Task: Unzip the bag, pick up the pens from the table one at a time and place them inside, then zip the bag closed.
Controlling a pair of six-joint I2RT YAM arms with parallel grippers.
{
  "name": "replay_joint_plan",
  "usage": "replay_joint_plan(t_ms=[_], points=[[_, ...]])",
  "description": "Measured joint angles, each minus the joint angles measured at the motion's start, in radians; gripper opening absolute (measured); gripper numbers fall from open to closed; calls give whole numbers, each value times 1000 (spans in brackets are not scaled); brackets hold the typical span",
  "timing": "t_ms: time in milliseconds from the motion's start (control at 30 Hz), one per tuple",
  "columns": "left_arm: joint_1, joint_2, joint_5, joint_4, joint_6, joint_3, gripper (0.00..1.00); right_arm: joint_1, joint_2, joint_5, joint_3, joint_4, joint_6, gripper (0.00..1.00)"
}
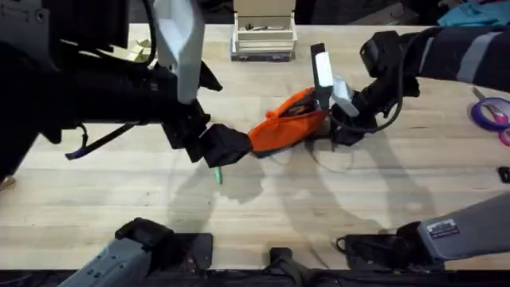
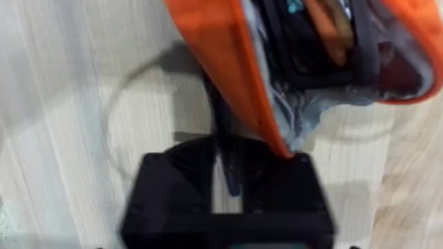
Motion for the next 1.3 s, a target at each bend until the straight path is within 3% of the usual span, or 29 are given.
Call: replay_joint_plan(t_ms=[67, 133, 700, 1300], points=[[0, 0, 0, 0, 0, 0, 994, 0, 0, 4, 1, -2, 0, 110], [0, 0, 0, 0, 0, 0, 994, 1, -1, 5, 4, -16, -4, 47], [0, 0, 0, 0, 0, 0, 994, 4, -27, 26, 0, -38, -4, 41], [0, 0, 0, 0, 0, 0, 994, 4, -377, 55, -2, -112, -42, 32]])
